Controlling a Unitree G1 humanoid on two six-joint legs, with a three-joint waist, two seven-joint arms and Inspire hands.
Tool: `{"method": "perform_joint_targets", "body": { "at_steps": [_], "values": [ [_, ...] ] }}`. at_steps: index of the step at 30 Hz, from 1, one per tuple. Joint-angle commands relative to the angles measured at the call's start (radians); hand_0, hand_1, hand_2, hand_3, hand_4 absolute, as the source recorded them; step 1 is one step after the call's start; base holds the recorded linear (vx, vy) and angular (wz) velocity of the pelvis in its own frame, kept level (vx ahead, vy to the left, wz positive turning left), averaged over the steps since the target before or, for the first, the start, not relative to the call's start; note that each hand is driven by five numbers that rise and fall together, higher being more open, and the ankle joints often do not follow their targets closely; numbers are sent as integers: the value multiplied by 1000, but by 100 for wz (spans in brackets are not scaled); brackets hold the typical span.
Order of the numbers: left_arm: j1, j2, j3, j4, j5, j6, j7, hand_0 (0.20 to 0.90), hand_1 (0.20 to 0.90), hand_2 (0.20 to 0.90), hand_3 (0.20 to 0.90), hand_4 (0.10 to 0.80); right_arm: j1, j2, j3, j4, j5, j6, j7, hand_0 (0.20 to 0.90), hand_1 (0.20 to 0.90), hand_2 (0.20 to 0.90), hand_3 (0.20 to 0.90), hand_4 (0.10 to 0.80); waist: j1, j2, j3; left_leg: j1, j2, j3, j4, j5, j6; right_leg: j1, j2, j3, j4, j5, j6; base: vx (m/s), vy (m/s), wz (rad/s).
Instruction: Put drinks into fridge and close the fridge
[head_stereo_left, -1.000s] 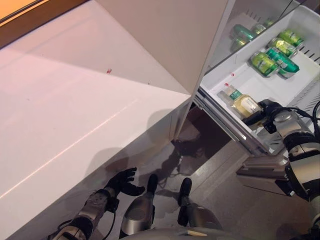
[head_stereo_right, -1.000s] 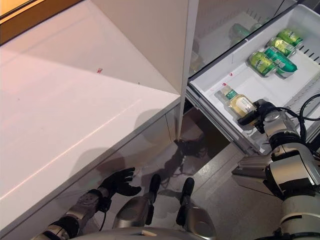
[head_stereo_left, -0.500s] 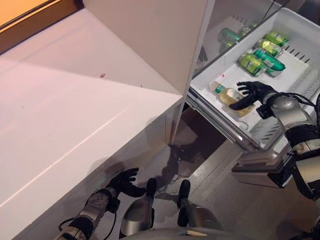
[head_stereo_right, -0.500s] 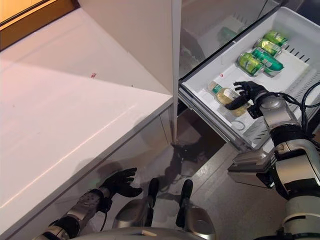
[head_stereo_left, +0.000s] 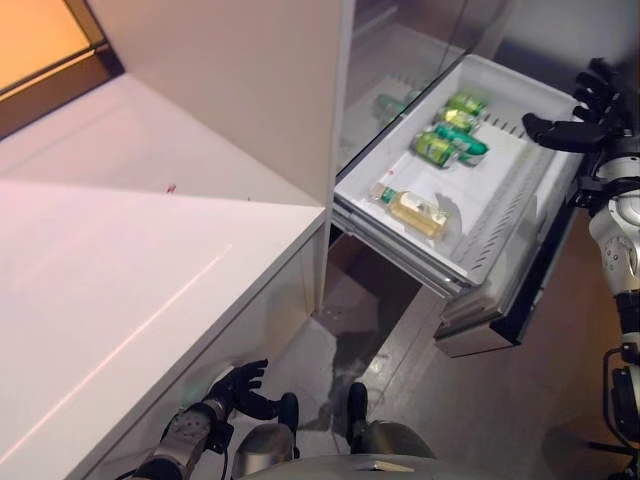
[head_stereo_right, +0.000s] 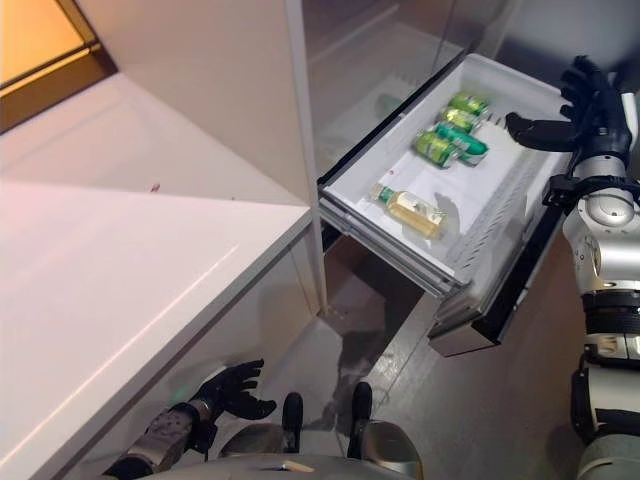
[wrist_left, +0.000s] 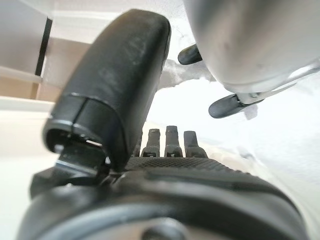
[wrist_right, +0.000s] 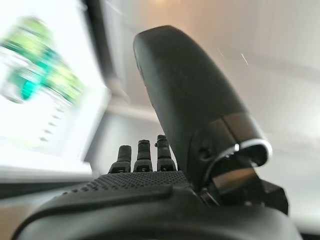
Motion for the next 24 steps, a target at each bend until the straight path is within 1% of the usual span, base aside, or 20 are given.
{"method": "perform_joint_targets", "body": {
  "at_steps": [1,5,10,13,16,18,20,24],
  "values": [
    [-7,-11,-55,56,21,-60,-10,900,900,900,900,800,19,11,-51,-28,100,-162,-84,900,900,900,900,800,-10,-9,-148,-31,-35,37,85,-121,26,22,-24,15,123,-142,63,64,29,-17],
    [-3,-25,-71,66,18,-54,-7,900,900,900,900,800,71,73,-77,33,184,-149,-85,900,900,900,900,800,-11,-7,-155,-26,-47,30,117,-142,37,33,-31,34,133,-144,62,82,29,-15],
    [19,-28,-70,53,20,-38,-8,900,900,900,900,800,115,111,-93,61,230,-131,-91,900,900,900,900,800,1,-13,-138,-46,-63,3,187,-169,54,20,-41,51,183,-156,57,92,16,-7],
    [7,-18,-72,47,20,-29,3,900,900,900,900,800,115,116,-90,88,257,-154,-90,900,900,900,900,800,23,-23,-83,-117,-81,-29,298,-205,71,-31,-56,51,257,-173,50,-62,-20,2],
    [-25,-4,-76,44,15,-19,26,900,900,900,900,800,68,106,-83,135,307,-200,-90,900,900,900,900,800,50,-25,-11,-203,-86,-50,385,-229,83,-98,-65,34,321,-180,48,-168,-72,14],
    [-52,13,-78,25,5,-18,41,900,900,900,900,800,21,102,-72,145,341,-224,-107,900,900,900,900,800,61,-24,46,-283,-86,-53,450,-240,93,-164,-70,29,371,-181,47,-292,-57,23],
    [-81,22,-82,-3,-11,-17,57,900,900,900,900,800,-29,89,-63,149,385,-229,-112,900,900,900,900,800,66,-17,92,-376,-90,-53,515,-244,102,-244,-72,24,424,-179,42,-321,19,4],
    [-104,15,-87,-35,-37,-30,86,900,900,900,900,800,-88,88,-40,177,405,-233,-112,900,900,900,900,800,71,1,135,-483,-94,-47,600,-253,114,-355,-78,21,522,-190,30,-169,74,3]
  ]
}}
